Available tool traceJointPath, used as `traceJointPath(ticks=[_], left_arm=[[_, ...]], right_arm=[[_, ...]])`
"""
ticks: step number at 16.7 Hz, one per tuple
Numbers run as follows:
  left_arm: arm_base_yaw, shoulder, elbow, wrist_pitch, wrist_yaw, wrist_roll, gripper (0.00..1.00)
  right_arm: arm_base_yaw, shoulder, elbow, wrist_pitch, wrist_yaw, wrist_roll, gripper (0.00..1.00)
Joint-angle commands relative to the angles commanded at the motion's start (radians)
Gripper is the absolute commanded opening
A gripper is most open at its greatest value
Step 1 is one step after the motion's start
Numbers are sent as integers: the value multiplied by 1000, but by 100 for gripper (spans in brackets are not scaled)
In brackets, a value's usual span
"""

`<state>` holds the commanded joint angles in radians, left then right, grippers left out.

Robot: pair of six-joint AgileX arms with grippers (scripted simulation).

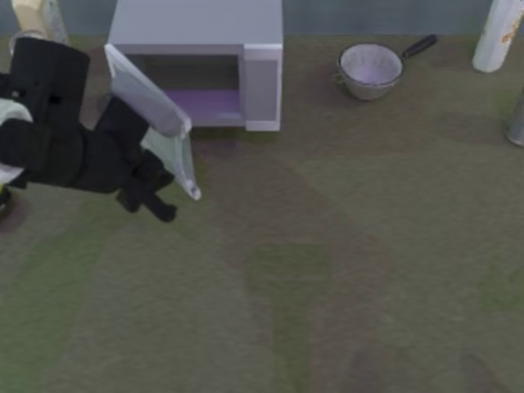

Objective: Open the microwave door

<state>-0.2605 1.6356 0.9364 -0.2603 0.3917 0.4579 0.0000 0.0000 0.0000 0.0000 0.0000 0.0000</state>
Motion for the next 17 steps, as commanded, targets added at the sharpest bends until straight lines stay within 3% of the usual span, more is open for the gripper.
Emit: traceJointPath(ticks=[12,17], left_arm=[[0,0,0,0,0,0,0],[0,0,0,0,0,0,38]], right_arm=[[0,0,0,0,0,0,100],[0,0,0,0,0,0,100]])
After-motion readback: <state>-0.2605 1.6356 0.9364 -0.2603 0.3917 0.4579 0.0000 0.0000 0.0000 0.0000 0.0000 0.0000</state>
